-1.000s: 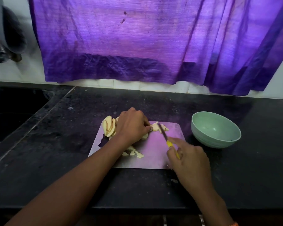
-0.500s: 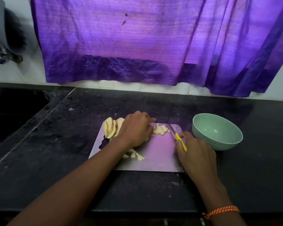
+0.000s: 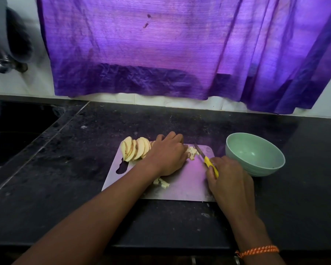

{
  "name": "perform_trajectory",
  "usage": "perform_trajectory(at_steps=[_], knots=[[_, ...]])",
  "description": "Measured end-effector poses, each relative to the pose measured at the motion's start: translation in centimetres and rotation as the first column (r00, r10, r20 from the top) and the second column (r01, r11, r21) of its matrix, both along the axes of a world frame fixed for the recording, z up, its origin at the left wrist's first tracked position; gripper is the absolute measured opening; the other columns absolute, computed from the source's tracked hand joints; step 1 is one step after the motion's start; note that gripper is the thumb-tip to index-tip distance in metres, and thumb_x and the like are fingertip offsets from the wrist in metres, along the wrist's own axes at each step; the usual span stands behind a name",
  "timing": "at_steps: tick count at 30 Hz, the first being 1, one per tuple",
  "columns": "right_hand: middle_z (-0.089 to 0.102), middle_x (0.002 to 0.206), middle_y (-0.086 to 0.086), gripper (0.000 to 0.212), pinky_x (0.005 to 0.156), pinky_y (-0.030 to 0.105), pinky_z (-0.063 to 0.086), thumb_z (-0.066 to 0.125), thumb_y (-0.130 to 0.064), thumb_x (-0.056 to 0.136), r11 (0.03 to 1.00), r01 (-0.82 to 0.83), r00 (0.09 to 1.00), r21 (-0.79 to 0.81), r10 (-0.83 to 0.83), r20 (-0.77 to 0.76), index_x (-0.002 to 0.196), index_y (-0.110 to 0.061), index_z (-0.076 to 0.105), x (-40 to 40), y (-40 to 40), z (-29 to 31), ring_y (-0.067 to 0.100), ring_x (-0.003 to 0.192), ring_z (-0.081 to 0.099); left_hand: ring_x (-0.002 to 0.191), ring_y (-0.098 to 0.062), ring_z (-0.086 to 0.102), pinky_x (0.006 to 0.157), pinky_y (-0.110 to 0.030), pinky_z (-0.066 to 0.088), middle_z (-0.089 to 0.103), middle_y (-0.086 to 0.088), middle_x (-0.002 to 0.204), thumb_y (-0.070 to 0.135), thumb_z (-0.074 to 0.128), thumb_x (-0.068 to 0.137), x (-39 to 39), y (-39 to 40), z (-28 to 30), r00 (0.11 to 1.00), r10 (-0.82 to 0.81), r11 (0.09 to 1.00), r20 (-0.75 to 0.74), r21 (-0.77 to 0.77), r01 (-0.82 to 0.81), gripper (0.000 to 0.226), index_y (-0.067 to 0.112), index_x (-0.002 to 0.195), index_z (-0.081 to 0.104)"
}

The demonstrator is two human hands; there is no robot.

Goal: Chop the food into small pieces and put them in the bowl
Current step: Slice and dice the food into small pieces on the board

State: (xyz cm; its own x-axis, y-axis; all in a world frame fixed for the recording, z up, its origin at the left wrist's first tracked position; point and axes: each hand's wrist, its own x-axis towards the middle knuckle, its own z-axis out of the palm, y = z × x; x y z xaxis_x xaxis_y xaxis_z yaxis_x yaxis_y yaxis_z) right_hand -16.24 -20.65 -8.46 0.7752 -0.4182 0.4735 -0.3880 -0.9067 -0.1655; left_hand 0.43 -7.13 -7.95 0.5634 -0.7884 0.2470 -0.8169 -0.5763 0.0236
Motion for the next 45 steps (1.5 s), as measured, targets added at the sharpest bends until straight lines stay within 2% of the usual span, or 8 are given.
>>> perform_trajectory(at_steps=[8, 15, 19, 23, 32, 36, 42, 45], knots=[[0.058, 0.091, -0.002, 0.016, 0.061, 0.032, 0.032, 0.057, -0.031, 0.099, 0.997, -0.071, 0.997, -0.034, 0.070, -0.014, 0.106, -0.022, 0.069, 0.8, -0.8, -0.9, 0.021, 0.083, 0.053, 0.105, -0.010, 0.042, 0.097, -0.040, 0.037, 0.059, 0.008, 0.118, 0.046, 0.047, 0.110, 0.1, 0.2, -0.1, 0.992, -0.094, 0.993, -0.088, -0.077, 0.087, 0.039, 0.023, 0.121, 0.077], [0.060, 0.097, 0.000, 0.021, 0.060, 0.034, 0.040, 0.058, -0.013, 0.096, 0.997, -0.080, 0.996, -0.015, 0.079, -0.040, 0.112, -0.020, 0.069, 0.7, -0.6, -0.6, 0.021, 0.089, 0.054, 0.094, -0.009, 0.055, 0.081, -0.036, 0.047, 0.077, 0.013, 0.109, 0.042, 0.063, 0.106, 0.9, 1.6, 1.3, 0.983, -0.072, 0.938, -0.167, -0.346, 0.010, 0.025, 0.030, 0.117, 0.082], [0.063, 0.101, 0.000, 0.027, 0.062, 0.030, 0.033, 0.062, -0.012, 0.094, 0.995, -0.086, 0.994, -0.052, 0.082, -0.066, 0.119, -0.022, 0.070, 0.7, -0.6, -0.5, 0.021, 0.090, 0.056, 0.106, -0.011, 0.054, 0.094, -0.045, 0.050, 0.072, 0.012, 0.119, 0.044, 0.066, 0.103, 2.8, 2.9, 1.7, 0.978, 0.016, 0.976, -0.208, -0.211, -0.061, 0.023, 0.033, 0.118, 0.081], [0.062, 0.096, 0.001, 0.030, 0.062, 0.030, 0.031, 0.063, -0.008, 0.091, 0.993, -0.097, 0.994, -0.070, 0.092, -0.064, 0.116, -0.022, 0.072, 0.4, -0.6, -0.7, 0.022, 0.087, 0.056, 0.094, -0.005, 0.064, 0.089, -0.042, 0.055, 0.070, 0.015, 0.124, 0.040, 0.077, 0.096, 3.4, 3.8, 2.5, 0.883, -0.066, 0.984, -0.465, -0.178, -0.021, 0.015, 0.038, 0.110, 0.083], [0.052, 0.088, -0.004, 0.022, 0.058, 0.033, 0.031, 0.058, -0.013, 0.092, 0.992, -0.081, 0.995, -0.097, 0.075, -0.058, 0.108, -0.025, 0.069, -0.7, -0.7, -0.8, 0.021, 0.083, 0.052, 0.094, -0.008, 0.067, 0.078, -0.033, 0.057, 0.078, 0.014, 0.113, 0.036, 0.080, 0.095, 2.0, 2.6, 2.3, 0.956, -0.011, 0.972, -0.294, -0.226, -0.058, 0.011, 0.035, 0.104, 0.086], [0.050, 0.086, -0.004, 0.019, 0.058, 0.034, 0.032, 0.056, -0.014, 0.092, 0.993, -0.074, 0.995, -0.091, 0.068, -0.068, 0.102, -0.026, 0.067, -0.5, -0.8, -0.9, 0.022, 0.082, 0.051, 0.081, -0.007, 0.066, 0.058, -0.018, 0.037, 0.075, 0.020, 0.089, 0.040, 0.089, 0.084, 1.1, 2.1, 2.3, 0.945, -0.075, 0.950, -0.318, -0.311, -0.030, 0.006, 0.036, 0.086, 0.085], [0.052, 0.086, -0.004, 0.022, 0.062, 0.036, 0.032, 0.059, -0.012, 0.088, 0.989, -0.078, 0.996, -0.123, 0.072, -0.054, 0.101, -0.028, 0.069, -0.1, -0.9, -0.7, 0.023, 0.081, 0.050, 0.092, -0.007, 0.064, 0.077, -0.037, 0.052, 0.070, 0.017, 0.104, 0.021, 0.073, 0.101, 2.4, 3.2, 2.6, 0.896, -0.118, 0.954, -0.428, -0.298, -0.017, 0.015, 0.031, 0.096, 0.083], [0.054, 0.088, -0.004, 0.029, 0.062, 0.034, 0.029, 0.062, -0.011, 0.087, 0.990, -0.094, 0.995, -0.104, 0.089, -0.047, 0.108, -0.029, 0.072, -0.1, -1.0, -0.8, 0.023, 0.082, 0.052, 0.117, -0.013, 0.048, 0.099, -0.043, 0.046, 0.059, 0.010, 0.121, 0.043, 0.079, 0.093, 2.9, 4.4, 3.1, 0.882, -0.052, 0.996, -0.469, -0.092, 0.010, 0.027, 0.036, 0.118, 0.072]])
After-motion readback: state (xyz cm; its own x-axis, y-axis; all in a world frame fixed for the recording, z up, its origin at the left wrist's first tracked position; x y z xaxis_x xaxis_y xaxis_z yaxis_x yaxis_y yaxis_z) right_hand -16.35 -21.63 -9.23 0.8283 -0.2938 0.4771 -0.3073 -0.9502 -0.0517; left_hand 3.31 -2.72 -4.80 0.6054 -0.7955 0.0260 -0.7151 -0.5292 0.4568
